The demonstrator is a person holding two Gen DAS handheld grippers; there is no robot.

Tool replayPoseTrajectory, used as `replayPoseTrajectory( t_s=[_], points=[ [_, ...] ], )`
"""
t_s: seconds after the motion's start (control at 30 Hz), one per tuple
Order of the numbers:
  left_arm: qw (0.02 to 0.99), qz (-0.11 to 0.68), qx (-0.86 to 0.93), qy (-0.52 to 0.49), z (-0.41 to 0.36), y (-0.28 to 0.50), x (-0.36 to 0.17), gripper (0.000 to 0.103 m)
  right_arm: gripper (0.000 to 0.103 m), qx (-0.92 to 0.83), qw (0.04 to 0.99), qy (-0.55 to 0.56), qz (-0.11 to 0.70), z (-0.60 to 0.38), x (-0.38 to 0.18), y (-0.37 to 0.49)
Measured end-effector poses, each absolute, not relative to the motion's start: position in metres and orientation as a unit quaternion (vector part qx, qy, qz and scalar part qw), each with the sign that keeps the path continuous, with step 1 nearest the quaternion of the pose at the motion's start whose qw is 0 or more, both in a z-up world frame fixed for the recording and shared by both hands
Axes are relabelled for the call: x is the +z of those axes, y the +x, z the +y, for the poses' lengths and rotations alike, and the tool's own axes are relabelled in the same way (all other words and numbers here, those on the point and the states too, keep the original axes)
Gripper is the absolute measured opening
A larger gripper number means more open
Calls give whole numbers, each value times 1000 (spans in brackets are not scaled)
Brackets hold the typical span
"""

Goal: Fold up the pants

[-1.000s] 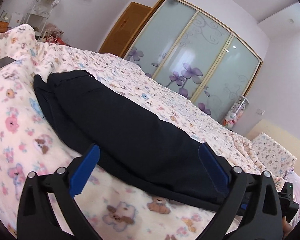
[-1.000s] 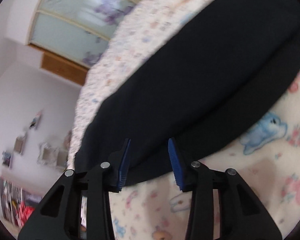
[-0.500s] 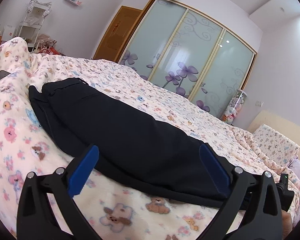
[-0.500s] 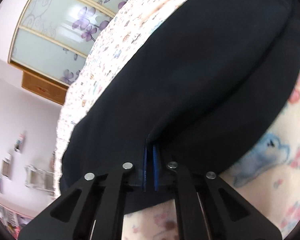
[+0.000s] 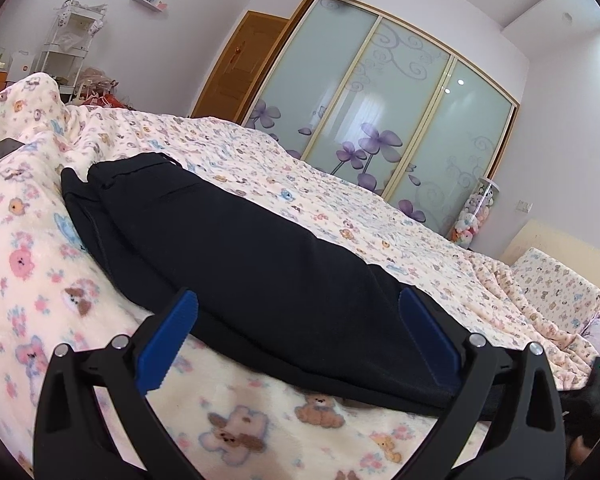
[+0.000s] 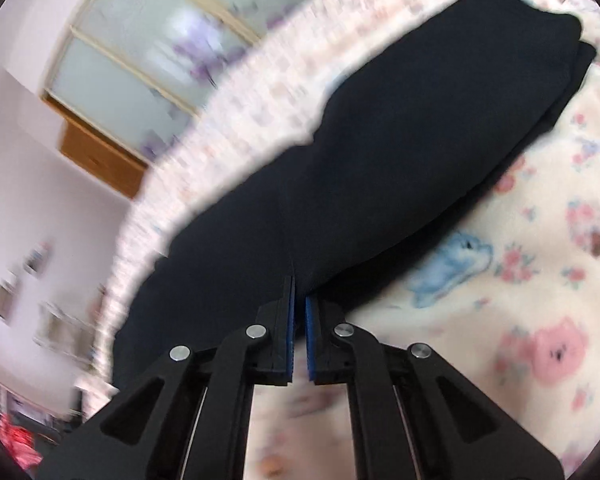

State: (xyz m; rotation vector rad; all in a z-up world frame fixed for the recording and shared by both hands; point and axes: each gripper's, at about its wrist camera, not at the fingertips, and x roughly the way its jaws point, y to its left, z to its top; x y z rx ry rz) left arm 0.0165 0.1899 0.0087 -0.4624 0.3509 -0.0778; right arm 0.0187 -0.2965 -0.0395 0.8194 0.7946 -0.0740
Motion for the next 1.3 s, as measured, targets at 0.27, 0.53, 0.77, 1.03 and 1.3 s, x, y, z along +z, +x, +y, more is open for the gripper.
replayPoseTrajectory(
  t_s=[0.27,0.53,0.77,1.03,1.3],
  points=[
    [953,181,-48,-238,192,18,7,101,8,-41,838,419,347,-344,-19,-25],
    [952,187,-49,-237,190,21,6,101,42,-203,799,502,261,-487,2,-48],
    [949,199,-43,-239,191,27,2,101,41,-242,785,499,276,-529,-12,-30],
    [948,207,-41,-238,190,31,-1,101,4,-244,796,469,295,-520,-30,-6],
    [943,214,-46,-249,193,35,-4,101,4,-231,811,474,255,-509,-32,-41]
  ],
)
